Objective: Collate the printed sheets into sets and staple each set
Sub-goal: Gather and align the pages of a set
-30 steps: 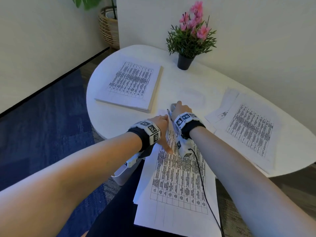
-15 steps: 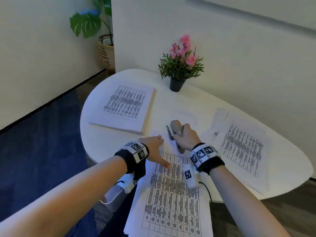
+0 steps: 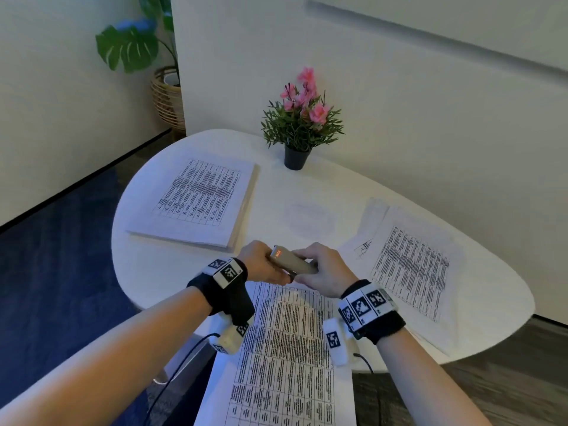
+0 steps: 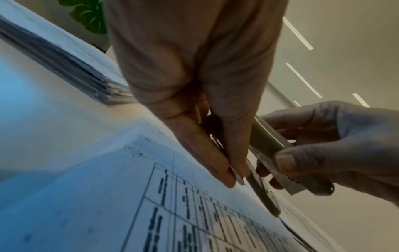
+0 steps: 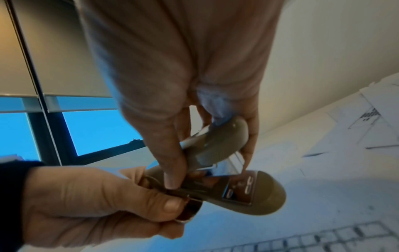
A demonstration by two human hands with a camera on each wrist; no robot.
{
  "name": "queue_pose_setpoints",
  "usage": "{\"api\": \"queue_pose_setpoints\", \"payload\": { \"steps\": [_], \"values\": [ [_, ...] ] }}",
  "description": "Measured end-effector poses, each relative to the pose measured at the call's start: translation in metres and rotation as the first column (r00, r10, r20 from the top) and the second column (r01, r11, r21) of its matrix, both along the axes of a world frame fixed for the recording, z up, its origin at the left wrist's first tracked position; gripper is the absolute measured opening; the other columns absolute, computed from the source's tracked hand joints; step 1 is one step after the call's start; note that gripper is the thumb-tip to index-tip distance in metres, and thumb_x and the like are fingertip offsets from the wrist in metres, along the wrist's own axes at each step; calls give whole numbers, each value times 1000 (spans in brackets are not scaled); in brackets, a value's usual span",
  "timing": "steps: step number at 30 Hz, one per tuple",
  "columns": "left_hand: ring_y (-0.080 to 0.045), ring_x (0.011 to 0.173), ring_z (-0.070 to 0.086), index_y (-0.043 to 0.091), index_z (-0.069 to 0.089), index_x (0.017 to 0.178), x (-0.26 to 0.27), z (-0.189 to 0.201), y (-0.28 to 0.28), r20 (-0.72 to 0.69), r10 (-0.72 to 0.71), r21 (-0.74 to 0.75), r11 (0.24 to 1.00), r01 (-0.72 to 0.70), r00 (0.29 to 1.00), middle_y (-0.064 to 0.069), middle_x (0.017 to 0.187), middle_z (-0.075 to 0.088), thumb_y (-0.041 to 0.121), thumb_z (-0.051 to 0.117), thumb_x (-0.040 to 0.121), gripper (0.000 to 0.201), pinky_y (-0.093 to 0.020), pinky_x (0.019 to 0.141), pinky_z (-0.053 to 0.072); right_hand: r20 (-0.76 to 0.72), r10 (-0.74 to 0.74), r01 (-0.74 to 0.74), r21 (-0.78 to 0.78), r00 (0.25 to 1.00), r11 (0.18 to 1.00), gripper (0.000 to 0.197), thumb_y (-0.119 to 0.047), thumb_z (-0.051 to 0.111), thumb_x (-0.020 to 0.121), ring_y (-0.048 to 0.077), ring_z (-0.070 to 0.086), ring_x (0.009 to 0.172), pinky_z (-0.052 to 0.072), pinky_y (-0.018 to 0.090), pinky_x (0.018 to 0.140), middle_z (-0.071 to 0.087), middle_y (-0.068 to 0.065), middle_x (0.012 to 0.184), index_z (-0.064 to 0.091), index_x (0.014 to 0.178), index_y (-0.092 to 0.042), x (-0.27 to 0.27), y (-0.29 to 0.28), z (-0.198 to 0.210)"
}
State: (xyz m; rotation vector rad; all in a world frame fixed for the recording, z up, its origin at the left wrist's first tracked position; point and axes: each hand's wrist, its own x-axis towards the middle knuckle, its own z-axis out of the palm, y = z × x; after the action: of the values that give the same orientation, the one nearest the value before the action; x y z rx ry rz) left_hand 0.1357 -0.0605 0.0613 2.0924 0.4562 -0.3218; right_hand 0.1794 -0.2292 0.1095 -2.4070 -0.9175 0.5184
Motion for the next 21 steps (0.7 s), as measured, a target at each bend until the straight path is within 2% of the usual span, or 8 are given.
{"api": "queue_pose_setpoints", "payload": {
  "steps": [3, 6, 9, 12, 15, 18, 19, 21],
  "values": [
    [-22, 81, 73, 6, 73, 86, 3, 1, 0, -18, 29, -206, 978, -32, 999, -11, 84, 74, 10, 83, 70, 20, -34, 79, 59, 25, 33, -33, 3, 999, 999, 45, -10, 72, 80, 10, 48, 92, 40, 20, 80, 50, -3, 101, 63, 123, -22, 8, -5, 1],
    [-25, 78, 73, -2, 70, 89, 4, 1, 4, 16, 158, -360, 922, -142, 987, -16, 82, 73, 0, 75, 77, 13, -30, 76, 59, 81, -11, 13, -25, 997, 1000, 41, -6, 69, 81, 13, 48, 93, 39, 22, 80, 50, -2, 99, 65, 119, -21, 20, -16, 0],
    [-20, 73, 73, 1, 69, 85, 2, 1, 17, 78, 283, -374, 897, -235, 956, -14, 79, 74, 2, 74, 79, 8, -24, 68, 58, 117, -180, 188, -61, 977, 980, 28, -4, 65, 81, 16, 51, 87, 37, 22, 67, 56, 3, 93, 69, 107, -15, 41, -38, -4],
    [-19, 75, 73, 0, 67, 88, -2, 2, 34, 86, 398, -431, 842, -326, 913, -13, 79, 74, 2, 73, 80, 10, -25, 69, 59, 191, -318, 346, -137, 929, 928, 11, -2, 62, 81, 26, 58, 76, 39, 24, 58, 65, 13, 81, 69, 89, -3, 71, -60, -11],
    [-20, 78, 73, -3, 68, 90, -10, 4, 48, 68, 461, -494, 786, -372, 885, -15, 81, 74, 3, 70, 83, 10, -22, 69, 58, 205, -369, 414, -265, 907, 871, 19, -5, 60, 83, 30, 59, 87, 45, 28, 67, 64, 17, 95, 67, 100, -3, 86, -69, -15],
    [-20, 79, 73, -6, 67, 95, -24, 6, 58, 54, 511, -538, 739, -406, 858, -19, 87, 73, 6, 64, 89, 14, -20, 68, 58, 376, -325, 451, -324, 868, 831, 35, -24, 64, 85, 31, 51, 107, 49, 39, 83, 50, 15, 120, 57, 116, -10, 76, -68, -13],
    [-19, 78, 73, -7, 66, 96, -29, 7, 62, 52, 536, -558, 715, -421, 842, -19, 88, 72, 6, 62, 90, 15, -20, 66, 57, 409, -341, 472, -280, 846, 836, 37, -26, 64, 86, 30, 51, 104, 49, 39, 82, 48, 14, 122, 55, 119, -11, 65, -66, -10],
    [-17, 75, 73, -8, 64, 97, -44, 9, 72, 54, 589, -598, 666, -446, 806, -19, 88, 71, 6, 59, 92, 15, -20, 65, 58, 314, -379, 453, -211, 870, 866, 31, -28, 62, 88, 23, 53, 84, 44, 31, 71, 52, 13, 114, 55, 112, -10, 44, -64, -14]
  ]
}}
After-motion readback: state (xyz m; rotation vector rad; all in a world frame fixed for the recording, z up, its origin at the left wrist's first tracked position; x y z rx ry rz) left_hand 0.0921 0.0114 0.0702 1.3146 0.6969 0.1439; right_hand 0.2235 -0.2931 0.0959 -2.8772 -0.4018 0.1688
